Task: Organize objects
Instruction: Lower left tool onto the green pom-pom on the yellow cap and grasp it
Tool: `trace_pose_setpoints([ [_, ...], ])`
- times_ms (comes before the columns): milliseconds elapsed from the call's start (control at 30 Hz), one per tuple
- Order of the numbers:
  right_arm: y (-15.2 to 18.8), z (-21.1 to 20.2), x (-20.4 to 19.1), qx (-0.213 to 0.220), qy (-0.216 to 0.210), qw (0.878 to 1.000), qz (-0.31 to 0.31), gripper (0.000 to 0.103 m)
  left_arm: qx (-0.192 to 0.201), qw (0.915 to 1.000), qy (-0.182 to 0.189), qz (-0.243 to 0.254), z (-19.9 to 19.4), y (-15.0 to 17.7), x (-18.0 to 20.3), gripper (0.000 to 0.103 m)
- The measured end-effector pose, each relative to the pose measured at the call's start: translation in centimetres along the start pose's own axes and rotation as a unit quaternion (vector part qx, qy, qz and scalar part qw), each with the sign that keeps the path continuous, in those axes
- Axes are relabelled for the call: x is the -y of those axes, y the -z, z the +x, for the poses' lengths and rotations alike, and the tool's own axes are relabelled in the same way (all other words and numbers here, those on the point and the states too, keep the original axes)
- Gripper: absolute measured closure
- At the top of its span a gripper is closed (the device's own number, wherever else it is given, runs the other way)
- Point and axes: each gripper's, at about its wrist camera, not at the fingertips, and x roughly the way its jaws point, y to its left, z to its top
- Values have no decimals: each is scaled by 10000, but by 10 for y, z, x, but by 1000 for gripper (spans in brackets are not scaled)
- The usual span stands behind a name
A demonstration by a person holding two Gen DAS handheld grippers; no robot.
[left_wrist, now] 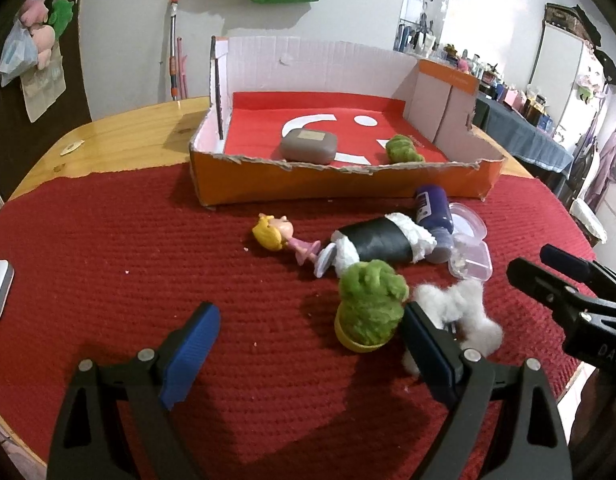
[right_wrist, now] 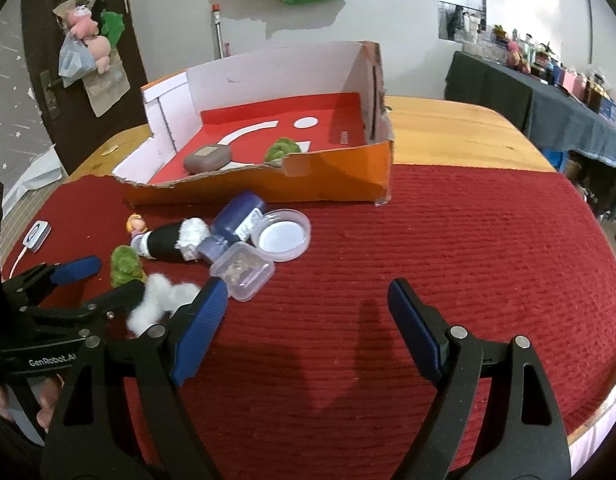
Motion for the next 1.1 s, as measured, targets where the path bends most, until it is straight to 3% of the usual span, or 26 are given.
trace_pose_setpoints([
  [267, 4, 12, 6, -126, -33, 9999, 11, 21, -15, 9999, -139, 89, 4, -3, 3, 10],
  [667, 0, 27, -26, -178, -293, 9986, -406, 21, -2, 9999, -130, 85, 6, -8, 0, 16],
  [867, -4, 30, -23, -204, -229, 9988, -379, 29, 5, 10000, 23, 67, 8, -14, 1, 26],
  [967, -5, 31, -27, -223, -225, 9985, -439, 34, 20, 9999, 108, 94, 7, -14, 5, 36],
  [1100, -6, 32, -31, -242, -286, 9982, -472, 48, 1, 9995, 314, 50, 4, -15, 6, 57],
])
